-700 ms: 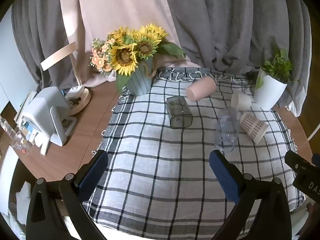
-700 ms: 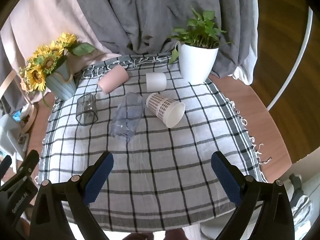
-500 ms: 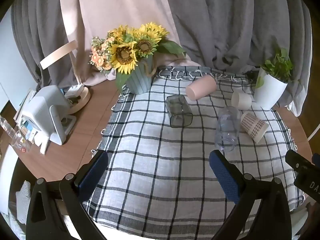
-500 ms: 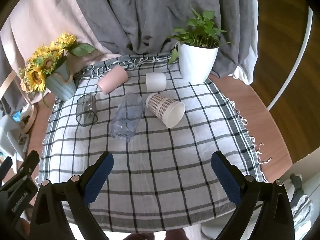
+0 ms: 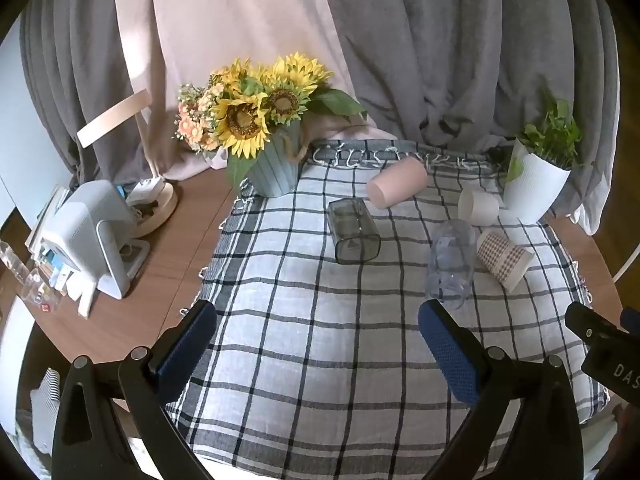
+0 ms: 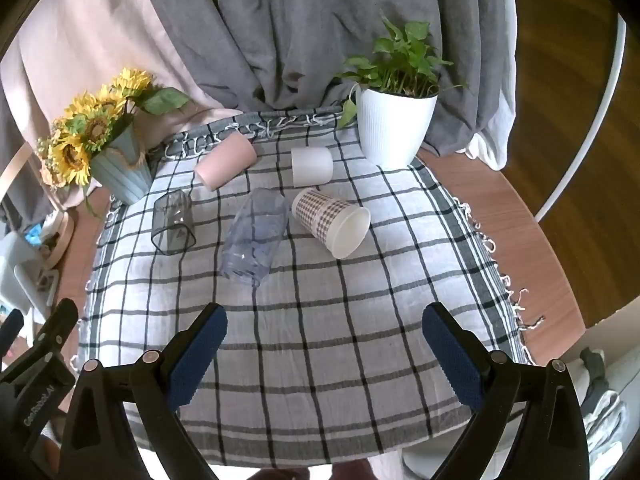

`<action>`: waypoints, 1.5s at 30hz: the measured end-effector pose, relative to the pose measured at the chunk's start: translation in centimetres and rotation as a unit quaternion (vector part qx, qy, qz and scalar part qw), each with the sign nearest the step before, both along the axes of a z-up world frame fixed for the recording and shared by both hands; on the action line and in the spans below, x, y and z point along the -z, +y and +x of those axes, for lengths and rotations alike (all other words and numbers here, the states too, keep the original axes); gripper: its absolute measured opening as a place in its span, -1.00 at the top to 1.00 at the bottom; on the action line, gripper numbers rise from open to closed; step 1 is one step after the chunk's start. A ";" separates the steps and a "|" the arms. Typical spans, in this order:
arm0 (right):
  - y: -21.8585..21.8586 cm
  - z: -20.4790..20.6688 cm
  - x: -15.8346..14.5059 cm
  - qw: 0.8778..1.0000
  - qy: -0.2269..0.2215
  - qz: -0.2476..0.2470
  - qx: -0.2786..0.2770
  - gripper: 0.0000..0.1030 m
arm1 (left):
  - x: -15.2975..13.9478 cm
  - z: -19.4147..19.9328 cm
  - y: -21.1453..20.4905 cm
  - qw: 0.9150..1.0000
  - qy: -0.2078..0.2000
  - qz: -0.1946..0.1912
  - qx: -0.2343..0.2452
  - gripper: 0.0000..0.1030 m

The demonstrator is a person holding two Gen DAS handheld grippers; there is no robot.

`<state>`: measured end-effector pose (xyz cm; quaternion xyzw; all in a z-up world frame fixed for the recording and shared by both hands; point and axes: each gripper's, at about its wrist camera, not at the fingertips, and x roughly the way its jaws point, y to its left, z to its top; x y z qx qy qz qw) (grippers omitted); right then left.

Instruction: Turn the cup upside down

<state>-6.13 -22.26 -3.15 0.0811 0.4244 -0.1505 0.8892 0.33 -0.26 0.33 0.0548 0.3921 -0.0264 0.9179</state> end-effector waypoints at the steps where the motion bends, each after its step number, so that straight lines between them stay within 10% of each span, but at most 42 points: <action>1: 0.0 0.0 0.0 1.000 0.000 0.000 0.000 -0.92 | 0.0 0.1 0.0 1.000 0.001 -0.001 0.000 -1.00; 45: 0.0 0.7 0.0 1.000 0.001 -0.002 0.001 -0.92 | 0.3 0.7 -0.4 1.000 0.006 -0.004 0.010 -1.00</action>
